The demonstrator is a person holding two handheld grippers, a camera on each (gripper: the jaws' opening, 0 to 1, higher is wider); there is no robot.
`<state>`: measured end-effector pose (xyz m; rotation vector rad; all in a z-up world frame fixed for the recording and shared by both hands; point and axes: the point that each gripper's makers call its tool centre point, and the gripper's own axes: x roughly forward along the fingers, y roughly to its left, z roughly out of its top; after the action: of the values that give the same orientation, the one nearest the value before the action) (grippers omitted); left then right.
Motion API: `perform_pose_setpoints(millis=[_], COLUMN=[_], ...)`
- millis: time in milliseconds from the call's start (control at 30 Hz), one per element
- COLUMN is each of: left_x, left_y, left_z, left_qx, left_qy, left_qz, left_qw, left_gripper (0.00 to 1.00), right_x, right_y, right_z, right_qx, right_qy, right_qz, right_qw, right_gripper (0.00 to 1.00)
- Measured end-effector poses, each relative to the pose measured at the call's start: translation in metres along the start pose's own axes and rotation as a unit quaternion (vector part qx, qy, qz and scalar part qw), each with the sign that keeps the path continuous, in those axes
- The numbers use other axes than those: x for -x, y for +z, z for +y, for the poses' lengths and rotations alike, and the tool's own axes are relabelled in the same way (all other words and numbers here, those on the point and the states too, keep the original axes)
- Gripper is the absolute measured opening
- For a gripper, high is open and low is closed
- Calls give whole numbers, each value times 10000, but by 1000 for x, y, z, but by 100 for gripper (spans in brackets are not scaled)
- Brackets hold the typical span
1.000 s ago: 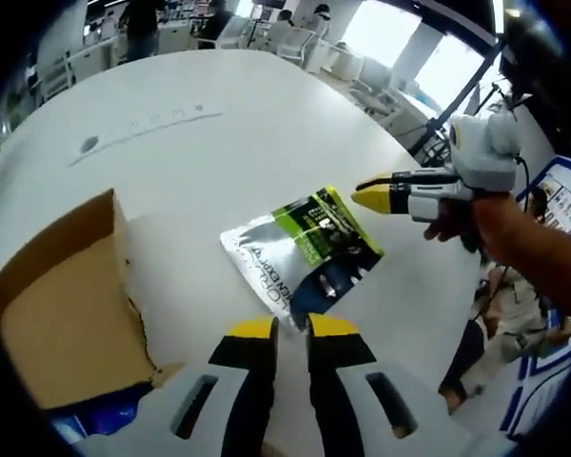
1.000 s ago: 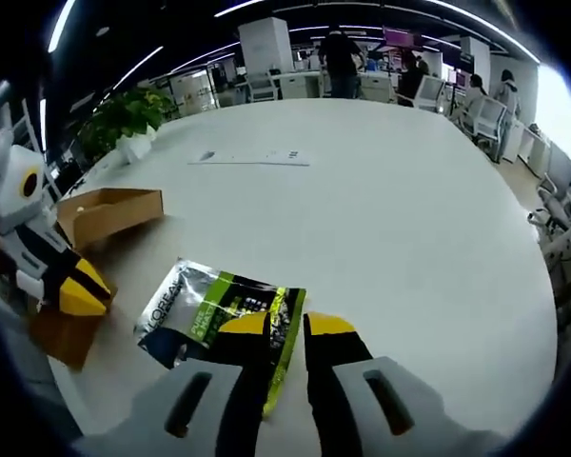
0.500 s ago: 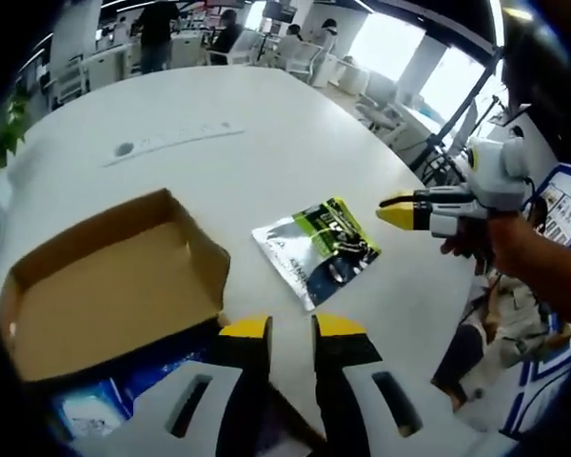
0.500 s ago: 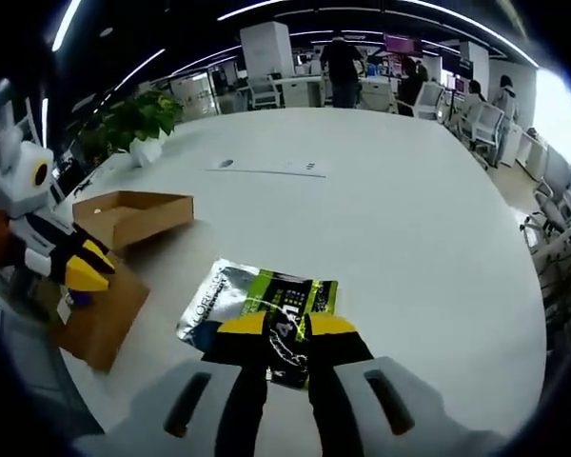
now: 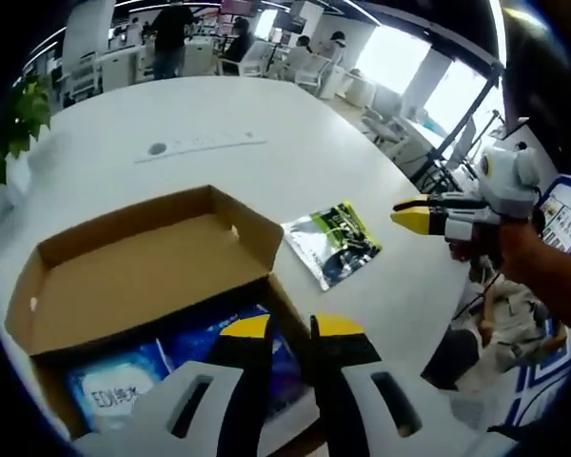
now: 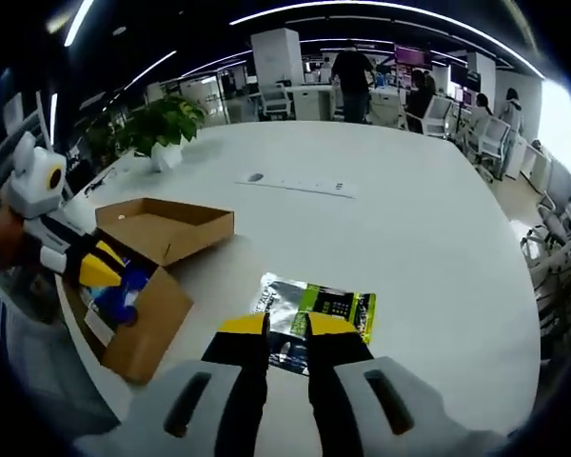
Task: Operate the shoe box by opening the lid, removing the specified soft item, and placing it in the target area until the item is outside and the box remains undamaged.
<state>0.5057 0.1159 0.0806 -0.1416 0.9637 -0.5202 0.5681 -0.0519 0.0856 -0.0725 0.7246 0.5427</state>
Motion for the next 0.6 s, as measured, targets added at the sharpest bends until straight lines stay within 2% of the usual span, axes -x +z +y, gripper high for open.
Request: perform_pose_setpoints(millis=[300, 600], left_x=[33, 68], left_y=[-21, -47], left_z=[38, 79], left_qx=[243, 493], left_qy=[196, 450], left_qz=[-76, -95], left_qw=[9995, 9977], left_gripper=[13, 13], right_x=[-2, -17], right_y=[4, 11], right_z=[65, 127], right_qx=[127, 322], right_qy=[297, 633], right_qz=[-21, -5], right_qw=[9995, 9975], right_gripper=[13, 12])
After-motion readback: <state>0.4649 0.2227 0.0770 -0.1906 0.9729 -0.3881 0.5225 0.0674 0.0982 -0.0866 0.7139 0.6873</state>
